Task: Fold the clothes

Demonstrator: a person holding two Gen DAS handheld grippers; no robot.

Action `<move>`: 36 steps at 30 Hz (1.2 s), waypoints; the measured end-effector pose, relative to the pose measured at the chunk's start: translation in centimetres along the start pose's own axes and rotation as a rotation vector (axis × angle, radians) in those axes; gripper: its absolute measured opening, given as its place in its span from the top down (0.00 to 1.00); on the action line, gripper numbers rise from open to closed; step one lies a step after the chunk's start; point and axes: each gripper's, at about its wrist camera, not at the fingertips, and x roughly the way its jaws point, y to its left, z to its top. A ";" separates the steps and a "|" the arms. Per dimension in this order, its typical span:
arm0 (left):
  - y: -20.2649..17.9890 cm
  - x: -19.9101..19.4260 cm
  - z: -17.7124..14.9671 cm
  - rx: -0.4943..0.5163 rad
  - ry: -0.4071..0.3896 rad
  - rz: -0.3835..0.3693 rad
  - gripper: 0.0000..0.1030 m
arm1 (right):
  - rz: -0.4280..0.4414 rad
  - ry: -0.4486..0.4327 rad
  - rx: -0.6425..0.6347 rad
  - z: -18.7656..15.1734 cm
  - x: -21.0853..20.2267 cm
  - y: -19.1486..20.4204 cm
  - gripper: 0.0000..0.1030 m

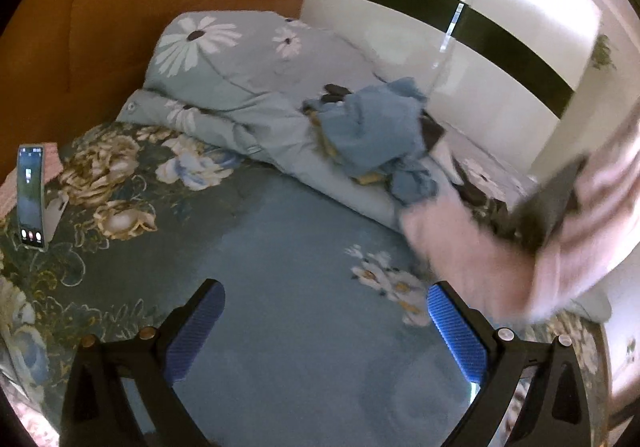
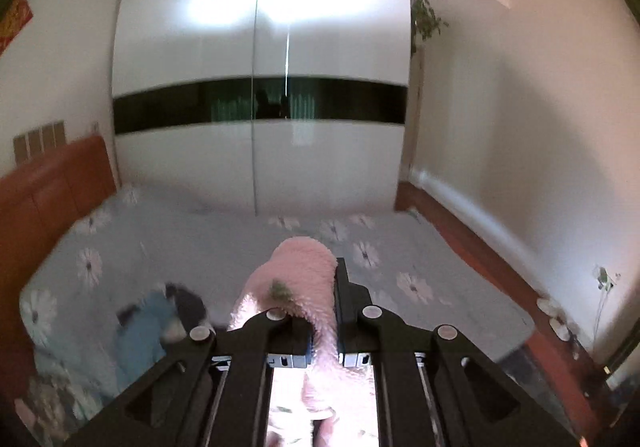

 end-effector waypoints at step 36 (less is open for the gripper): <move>-3.8 -1.5 -6.6 0.237 0.229 0.050 0.00 | -0.224 0.619 0.323 -47.2 -11.1 -26.4 0.51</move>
